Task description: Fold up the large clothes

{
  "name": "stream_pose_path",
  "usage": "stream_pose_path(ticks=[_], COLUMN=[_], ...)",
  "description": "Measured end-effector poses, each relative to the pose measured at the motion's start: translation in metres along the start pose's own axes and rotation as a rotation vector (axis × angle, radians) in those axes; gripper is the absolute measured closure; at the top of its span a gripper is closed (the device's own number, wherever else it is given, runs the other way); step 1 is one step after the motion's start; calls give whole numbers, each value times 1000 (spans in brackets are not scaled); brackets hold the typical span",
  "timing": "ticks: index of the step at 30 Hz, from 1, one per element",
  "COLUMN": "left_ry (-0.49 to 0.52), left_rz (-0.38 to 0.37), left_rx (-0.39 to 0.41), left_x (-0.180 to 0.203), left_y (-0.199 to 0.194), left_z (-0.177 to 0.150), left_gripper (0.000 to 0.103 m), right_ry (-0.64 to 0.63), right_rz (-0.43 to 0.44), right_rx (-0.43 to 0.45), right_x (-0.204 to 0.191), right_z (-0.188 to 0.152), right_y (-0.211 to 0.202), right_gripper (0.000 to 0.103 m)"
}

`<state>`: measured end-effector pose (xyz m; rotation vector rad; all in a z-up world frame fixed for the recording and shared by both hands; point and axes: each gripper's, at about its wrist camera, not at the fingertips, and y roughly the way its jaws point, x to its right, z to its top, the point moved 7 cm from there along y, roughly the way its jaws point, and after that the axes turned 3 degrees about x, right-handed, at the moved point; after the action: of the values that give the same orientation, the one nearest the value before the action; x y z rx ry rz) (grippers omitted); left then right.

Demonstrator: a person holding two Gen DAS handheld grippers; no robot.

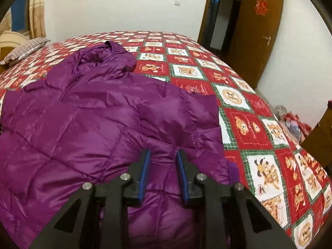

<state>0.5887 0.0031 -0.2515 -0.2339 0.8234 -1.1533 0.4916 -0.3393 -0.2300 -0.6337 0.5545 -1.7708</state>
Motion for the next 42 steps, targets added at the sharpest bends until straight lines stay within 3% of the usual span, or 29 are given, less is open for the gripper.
stream_pose_path(ticks=[6, 9, 11, 13, 15, 17, 20, 24, 27, 36, 42], left_ry=[-35, -99, -157, -203, -227, -227, -189, -149, -133, -130, -159], left_rz=[-42, -70, -109, -152, -178, -165, -152, -140, -120, -102, -132], left_rx=[-14, -27, 21, 70, 74, 56, -27, -98, -61, -48, -59], left_x=[-4, -20, -34, -42, -38, -25, 3, 31, 37, 40, 39], left_y=[2, -9, -29, -46, -48, -36, -8, 21, 19, 20, 22], left_z=[-1, 7, 24, 48, 67, 79, 73, 45, 40, 38, 36], left_gripper=[11, 11, 11, 11, 11, 11, 11, 11, 10, 7, 7], right_ry=[12, 6, 17, 75, 134, 192, 223, 225, 207, 236, 216], right_rz=[3, 8, 28, 41, 23, 38, 17, -26, -40, -25, -47], right_rx=[8, -6, -19, 50, 110, 106, 62, -36, -52, -25, -28], right_x=[1, 0, 4, 14, 25, 29, 28, 23, 23, 26, 24], right_z=[-3, -2, 4, 21, 44, 61, 75, 53, 34, 29, 28], right_y=[5, 6, -3, -27, -42, -40, -13, 36, 48, 48, 49], right_gripper=[75, 74, 75, 74, 74, 74, 74, 74, 74, 73, 73])
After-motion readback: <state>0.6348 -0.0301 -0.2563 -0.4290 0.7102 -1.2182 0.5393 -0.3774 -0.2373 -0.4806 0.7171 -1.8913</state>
